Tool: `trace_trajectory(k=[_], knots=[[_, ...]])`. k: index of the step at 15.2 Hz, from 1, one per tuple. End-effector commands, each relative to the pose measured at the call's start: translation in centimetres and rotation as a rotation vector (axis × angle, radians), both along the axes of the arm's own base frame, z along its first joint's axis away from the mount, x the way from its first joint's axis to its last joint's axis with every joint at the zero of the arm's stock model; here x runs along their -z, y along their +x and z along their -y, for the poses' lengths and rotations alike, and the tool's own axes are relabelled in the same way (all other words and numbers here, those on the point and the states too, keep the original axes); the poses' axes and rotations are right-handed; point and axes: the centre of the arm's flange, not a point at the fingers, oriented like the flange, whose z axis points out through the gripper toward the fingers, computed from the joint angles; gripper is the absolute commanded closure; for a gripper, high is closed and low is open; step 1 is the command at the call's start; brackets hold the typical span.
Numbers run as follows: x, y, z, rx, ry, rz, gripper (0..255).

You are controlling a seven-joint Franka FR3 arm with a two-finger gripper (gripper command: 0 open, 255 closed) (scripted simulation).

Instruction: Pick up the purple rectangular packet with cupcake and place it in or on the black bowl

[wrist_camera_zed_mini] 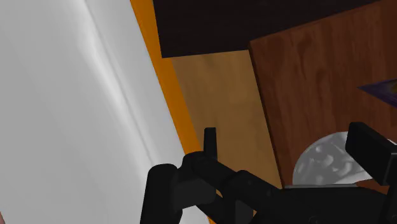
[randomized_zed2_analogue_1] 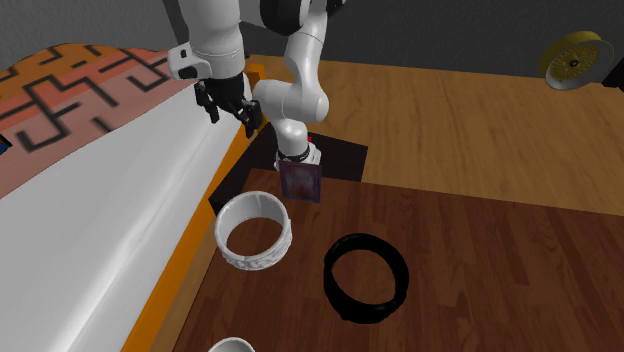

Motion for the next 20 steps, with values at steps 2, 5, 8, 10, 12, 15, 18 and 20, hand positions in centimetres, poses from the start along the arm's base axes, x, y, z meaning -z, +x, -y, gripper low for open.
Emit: trace_trajectory(k=[2, 5, 8, 10, 12, 15, 18, 20], knots=[[0.3, -0.7, -1.0, 0.100, 0.002, 0.020, 0], [1.1, -2.1, -4.4, 0.402, 0.010, 0.081, 0], [2.0, -2.3, -8.0, 0.703, 0.017, 0.141, 0], [2.6, -1.9, -10.4, 0.903, 0.022, 0.181, 0], [3.1, -0.9, -12.6, 1.104, 0.027, 0.222, 0], [4.4, -0.3, -13.4, 1.193, 0.029, 0.240, 0], [5.9, -0.2, -13.3, 1.193, 0.029, 0.240, 0], [7.0, -0.2, -13.2, 1.193, 0.029, 0.240, 0]])
